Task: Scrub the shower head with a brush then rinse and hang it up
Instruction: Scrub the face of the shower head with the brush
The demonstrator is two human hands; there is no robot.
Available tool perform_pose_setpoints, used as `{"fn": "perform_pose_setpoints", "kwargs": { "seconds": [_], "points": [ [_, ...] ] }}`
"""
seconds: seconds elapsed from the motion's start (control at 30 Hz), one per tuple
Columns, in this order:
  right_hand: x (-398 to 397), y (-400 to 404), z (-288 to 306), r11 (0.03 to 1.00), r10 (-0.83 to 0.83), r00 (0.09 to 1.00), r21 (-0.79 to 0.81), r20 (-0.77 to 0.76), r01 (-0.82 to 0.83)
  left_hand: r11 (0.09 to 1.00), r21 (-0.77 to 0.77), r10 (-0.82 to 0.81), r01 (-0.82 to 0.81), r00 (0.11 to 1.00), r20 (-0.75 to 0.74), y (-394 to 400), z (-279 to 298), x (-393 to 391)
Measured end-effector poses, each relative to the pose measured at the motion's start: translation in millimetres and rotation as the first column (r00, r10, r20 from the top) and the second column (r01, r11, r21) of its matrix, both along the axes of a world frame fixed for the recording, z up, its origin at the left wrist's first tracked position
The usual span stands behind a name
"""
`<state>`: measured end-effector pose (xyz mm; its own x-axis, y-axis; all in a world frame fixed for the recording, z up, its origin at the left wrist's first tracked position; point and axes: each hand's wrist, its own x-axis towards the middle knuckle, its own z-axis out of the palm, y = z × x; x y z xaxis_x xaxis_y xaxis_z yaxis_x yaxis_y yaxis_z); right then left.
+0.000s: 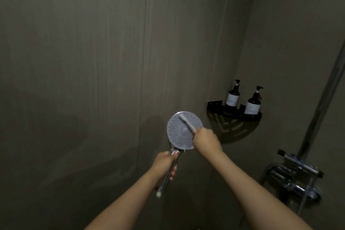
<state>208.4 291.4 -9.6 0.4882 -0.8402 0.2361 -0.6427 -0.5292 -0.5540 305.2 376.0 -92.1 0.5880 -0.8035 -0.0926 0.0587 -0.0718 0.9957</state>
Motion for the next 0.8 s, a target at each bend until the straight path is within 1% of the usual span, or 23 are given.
{"fn": "perform_pose_setpoints", "kwargs": {
  "seconds": [0.03, 0.1, 0.13, 0.27, 0.33, 0.37, 0.43, 0.5, 0.57, 0.6, 0.73, 0.8],
  "points": [
    [0.0, -1.2, 0.8, 1.000, -0.010, 1.000, -0.019, 0.003, 0.010, 1.000, -0.004, -0.007, 0.007, 1.000, 0.003, -1.4, 0.9, -0.1],
    [2.2, 1.2, -0.8, 0.999, 0.036, 0.999, 0.023, -0.002, -0.036, 1.000, -0.018, -0.001, 0.001, 1.000, -0.005, -3.7, 2.5, -0.5],
    [1.4, 2.5, -1.4, 0.999, 0.052, 0.998, 0.018, -0.023, -0.051, 1.000, -0.021, 0.005, -0.005, 1.000, -0.008, -3.8, 2.4, 0.0],
    [-5.5, -7.6, 9.6, 0.997, -0.028, 1.000, -0.065, -0.008, 0.027, 1.000, 0.000, -0.011, 0.011, 1.000, 0.014, -4.0, 0.2, 1.8],
    [-4.3, -5.1, 6.9, 1.000, 0.022, 0.999, -0.002, -0.029, -0.022, 1.000, -0.005, -0.003, 0.003, 1.000, 0.013, -4.1, 0.5, 2.5],
    [-5.3, -1.6, 4.1, 0.999, 0.041, 0.998, -0.003, -0.055, -0.041, 1.000, -0.008, -0.001, 0.001, 1.000, 0.010, -4.0, 0.4, 3.1],
    [-7.9, -2.1, 2.6, 0.999, 0.018, 0.997, -0.038, -0.080, -0.021, 1.000, -0.010, -0.020, 0.020, 1.000, 0.012, -4.7, 0.3, 3.6],
    [-8.9, -7.5, 5.3, 0.994, -0.013, 0.996, -0.111, -0.085, 0.004, 0.999, -0.016, -0.045, 0.045, 0.999, 0.019, -7.4, 2.2, 2.8],
    [-6.7, -5.8, 4.9, 0.998, 0.023, 0.996, -0.061, -0.089, -0.028, 0.999, -0.019, -0.047, 0.047, 0.999, 0.020, -9.0, 3.9, 1.7],
    [-7.7, -4.6, 4.6, 0.997, 0.038, 0.993, -0.068, -0.110, -0.046, 0.999, -0.016, -0.044, 0.044, 0.999, 0.020, -8.7, 3.4, 1.7],
    [-11.8, -13.0, 11.8, 0.991, -0.044, 0.994, -0.133, -0.095, 0.031, 0.998, 0.003, -0.058, 0.058, 0.998, 0.040, -9.4, 1.5, 3.3],
    [-7.3, -7.0, 7.3, 0.998, 0.009, 0.993, -0.067, -0.117, -0.017, 0.999, -0.006, -0.047, 0.047, 0.998, 0.030, -10.2, 2.4, 3.1]
  ]
}}
